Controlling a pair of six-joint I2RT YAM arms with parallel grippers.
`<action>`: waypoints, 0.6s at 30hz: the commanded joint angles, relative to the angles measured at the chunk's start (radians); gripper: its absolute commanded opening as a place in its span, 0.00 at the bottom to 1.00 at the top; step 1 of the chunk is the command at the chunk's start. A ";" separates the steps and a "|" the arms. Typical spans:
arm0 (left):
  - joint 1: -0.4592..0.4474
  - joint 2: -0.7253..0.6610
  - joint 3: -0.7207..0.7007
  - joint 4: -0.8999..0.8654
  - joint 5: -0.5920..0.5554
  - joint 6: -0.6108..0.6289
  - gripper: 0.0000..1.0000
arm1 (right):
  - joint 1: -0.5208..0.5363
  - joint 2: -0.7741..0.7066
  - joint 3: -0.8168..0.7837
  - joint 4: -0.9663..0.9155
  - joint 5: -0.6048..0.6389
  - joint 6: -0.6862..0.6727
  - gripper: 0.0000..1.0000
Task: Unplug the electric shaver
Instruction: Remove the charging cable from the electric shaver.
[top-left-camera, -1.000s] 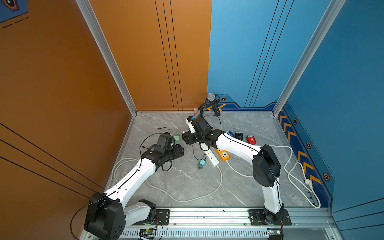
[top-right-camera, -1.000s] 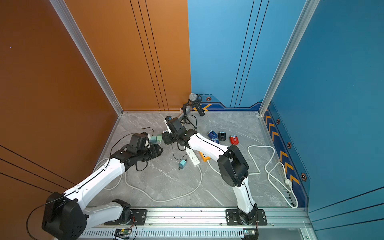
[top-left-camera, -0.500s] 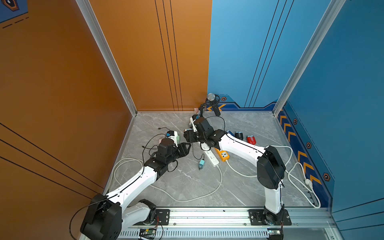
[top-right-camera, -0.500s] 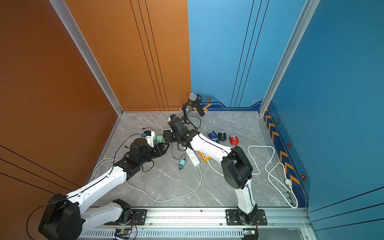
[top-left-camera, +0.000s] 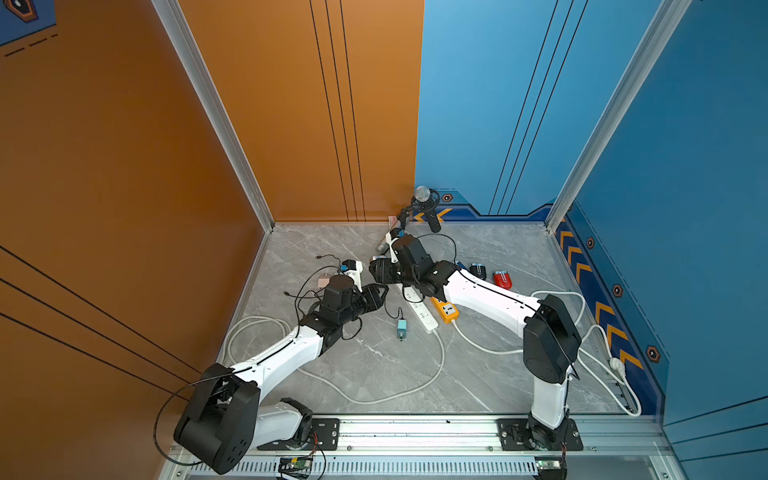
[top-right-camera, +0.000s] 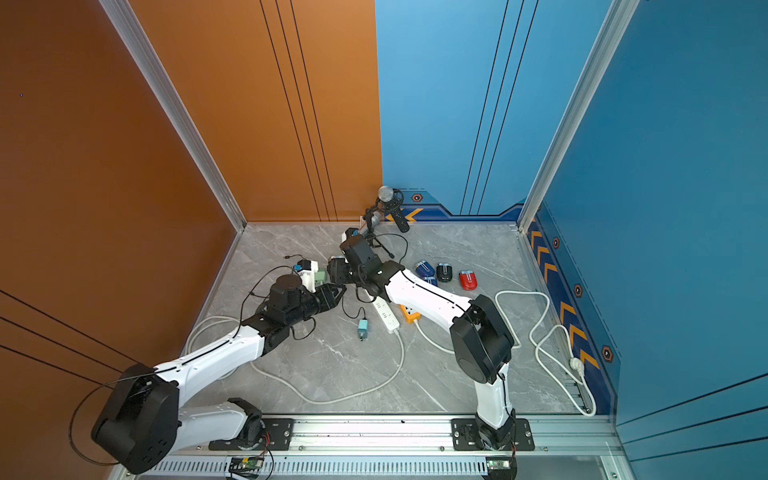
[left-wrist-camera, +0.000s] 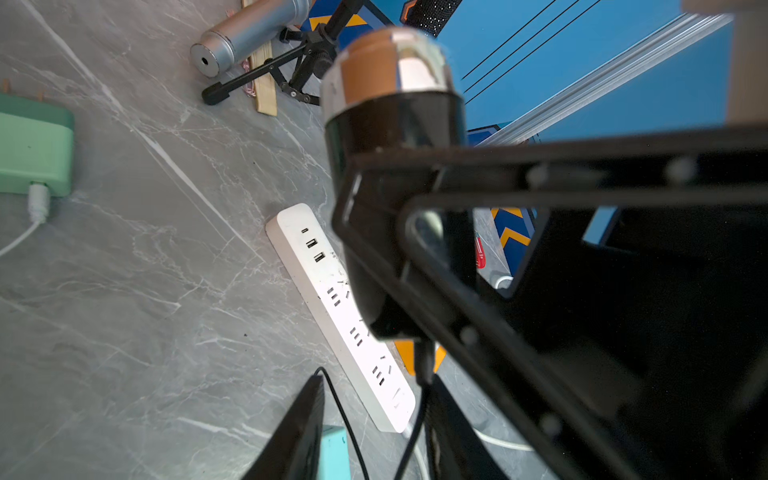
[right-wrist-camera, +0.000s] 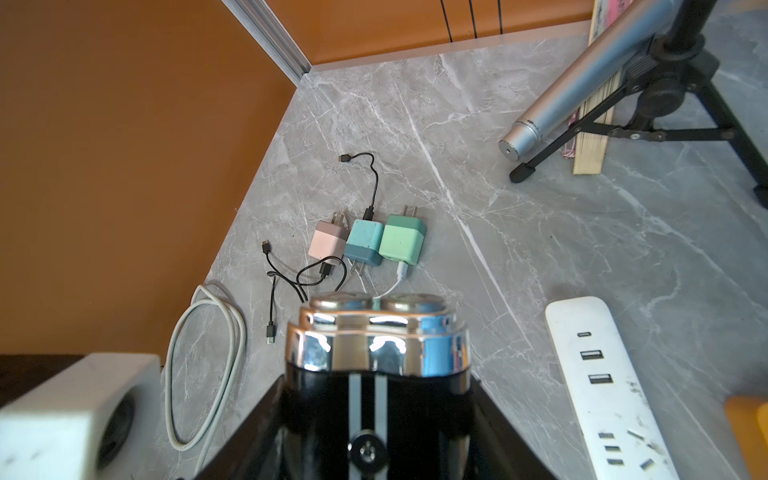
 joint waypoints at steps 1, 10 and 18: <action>-0.016 0.021 0.034 0.054 0.011 -0.015 0.39 | 0.004 -0.051 -0.020 0.058 0.004 0.042 0.49; -0.045 0.036 0.045 0.064 -0.074 -0.019 0.30 | 0.015 -0.068 -0.034 0.057 0.060 0.072 0.47; -0.052 0.064 0.047 0.084 -0.096 -0.046 0.14 | 0.015 -0.072 -0.029 0.057 0.077 0.088 0.45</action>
